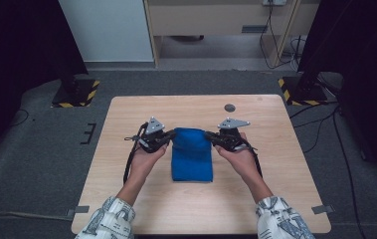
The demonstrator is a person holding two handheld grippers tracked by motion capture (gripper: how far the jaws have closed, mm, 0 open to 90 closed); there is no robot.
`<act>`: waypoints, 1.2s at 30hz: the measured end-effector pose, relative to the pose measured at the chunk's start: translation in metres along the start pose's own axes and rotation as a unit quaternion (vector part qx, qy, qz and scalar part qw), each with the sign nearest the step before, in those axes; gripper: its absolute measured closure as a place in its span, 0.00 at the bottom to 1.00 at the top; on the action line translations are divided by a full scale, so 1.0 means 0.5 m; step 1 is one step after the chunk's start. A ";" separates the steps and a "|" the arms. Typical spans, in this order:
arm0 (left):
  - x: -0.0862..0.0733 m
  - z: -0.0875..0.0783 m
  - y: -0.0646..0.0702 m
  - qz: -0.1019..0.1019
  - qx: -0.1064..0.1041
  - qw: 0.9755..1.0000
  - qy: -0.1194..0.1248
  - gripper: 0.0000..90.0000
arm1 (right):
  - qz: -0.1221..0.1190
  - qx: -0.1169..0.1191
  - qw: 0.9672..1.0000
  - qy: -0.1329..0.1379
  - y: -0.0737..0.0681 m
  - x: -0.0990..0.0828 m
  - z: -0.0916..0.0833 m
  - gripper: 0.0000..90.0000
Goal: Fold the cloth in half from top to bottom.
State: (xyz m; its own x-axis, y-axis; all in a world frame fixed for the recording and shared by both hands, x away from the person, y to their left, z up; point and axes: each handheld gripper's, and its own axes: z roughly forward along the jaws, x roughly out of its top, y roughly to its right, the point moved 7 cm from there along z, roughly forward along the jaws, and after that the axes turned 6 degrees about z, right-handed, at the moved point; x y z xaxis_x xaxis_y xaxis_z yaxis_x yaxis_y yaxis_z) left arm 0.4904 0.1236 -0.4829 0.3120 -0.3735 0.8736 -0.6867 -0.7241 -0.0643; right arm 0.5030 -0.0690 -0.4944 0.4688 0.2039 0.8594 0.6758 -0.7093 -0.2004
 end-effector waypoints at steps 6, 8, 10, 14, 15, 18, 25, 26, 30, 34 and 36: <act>-0.014 -0.015 0.008 -0.006 -0.003 1.000 0.003 0.97 | -0.012 0.007 1.000 -0.002 -0.017 -0.004 -0.005 0.94; -0.024 -0.019 0.012 -0.010 -0.005 1.000 0.002 0.96 | -0.015 0.011 1.000 -0.003 -0.023 -0.008 -0.006 0.94; -0.034 -0.021 0.015 -0.015 -0.005 1.000 0.001 0.96 | -0.017 0.016 1.000 -0.007 -0.028 -0.015 -0.005 0.94; -0.051 -0.022 0.023 -0.019 -0.009 1.000 -0.002 0.96 | -0.021 0.021 1.000 -0.010 -0.032 -0.031 -0.005 0.94; -0.054 -0.021 0.026 -0.022 -0.011 1.000 -0.001 0.96 | -0.021 0.022 0.999 -0.010 -0.033 -0.033 -0.006 0.94; -0.060 -0.018 0.033 -0.021 -0.015 1.000 -0.003 0.95 | -0.020 0.024 0.999 -0.009 -0.030 -0.042 -0.011 0.94; -0.076 -0.014 0.045 -0.028 -0.026 0.999 -0.006 0.94 | -0.022 0.029 0.999 -0.017 -0.030 -0.064 -0.015 0.94; -0.079 -0.014 0.047 -0.032 -0.027 0.999 -0.008 0.93 | -0.021 0.030 0.999 -0.017 -0.031 -0.066 -0.015 0.95; -0.090 -0.016 0.049 -0.044 -0.022 0.999 -0.010 0.82 | -0.022 0.035 0.999 -0.025 -0.038 -0.081 -0.011 0.95; -0.094 -0.016 0.055 -0.056 -0.025 0.998 -0.013 0.64 | -0.019 0.037 0.999 -0.030 -0.042 -0.087 -0.007 0.95; -0.092 -0.017 0.059 -0.057 -0.027 0.998 -0.008 0.55 | -0.017 0.041 0.999 -0.030 -0.044 -0.086 -0.006 0.95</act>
State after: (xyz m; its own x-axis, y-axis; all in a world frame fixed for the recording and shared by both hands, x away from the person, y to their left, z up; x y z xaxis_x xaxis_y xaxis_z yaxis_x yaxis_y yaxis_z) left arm 0.4502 0.1246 -0.5208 0.4014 -0.2997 0.8655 -0.6794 -0.7312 0.0619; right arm 0.4660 -0.0642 -0.5257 0.4765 0.2675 0.8375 0.7343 -0.6450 -0.2118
